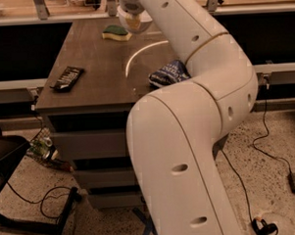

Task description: Move white bowl near sponge

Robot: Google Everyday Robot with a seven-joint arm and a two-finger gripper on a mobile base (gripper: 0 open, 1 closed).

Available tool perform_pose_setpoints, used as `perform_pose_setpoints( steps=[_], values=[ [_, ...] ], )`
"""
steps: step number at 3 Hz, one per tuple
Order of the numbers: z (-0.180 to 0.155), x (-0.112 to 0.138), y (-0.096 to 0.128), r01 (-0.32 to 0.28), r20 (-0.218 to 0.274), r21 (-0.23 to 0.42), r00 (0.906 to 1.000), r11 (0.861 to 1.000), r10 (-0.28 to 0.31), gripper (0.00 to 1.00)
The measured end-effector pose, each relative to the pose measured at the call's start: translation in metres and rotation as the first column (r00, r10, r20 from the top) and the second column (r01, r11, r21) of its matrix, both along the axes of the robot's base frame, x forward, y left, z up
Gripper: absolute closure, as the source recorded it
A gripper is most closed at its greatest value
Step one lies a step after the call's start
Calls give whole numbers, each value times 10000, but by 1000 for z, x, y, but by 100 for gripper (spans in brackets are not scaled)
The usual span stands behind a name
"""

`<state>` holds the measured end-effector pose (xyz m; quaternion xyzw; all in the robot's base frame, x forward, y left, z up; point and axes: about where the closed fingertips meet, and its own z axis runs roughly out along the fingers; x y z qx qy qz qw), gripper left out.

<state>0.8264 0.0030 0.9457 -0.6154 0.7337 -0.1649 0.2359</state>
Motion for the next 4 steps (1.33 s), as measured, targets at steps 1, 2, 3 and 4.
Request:
perform_pose_setpoints(
  steps=[1,2,3,4],
  values=[
    [-3,25,-26,441,552,359,9974,9984,-460,100],
    [-19,42,-28,378,658,-172,9972,9991,-365,100],
    [-57,55,-15,193,278,-1868,9995,9822,-144,100],
    [-80,59,-4,-58,-71,-2864,10000,9581,40,100]
  ],
)
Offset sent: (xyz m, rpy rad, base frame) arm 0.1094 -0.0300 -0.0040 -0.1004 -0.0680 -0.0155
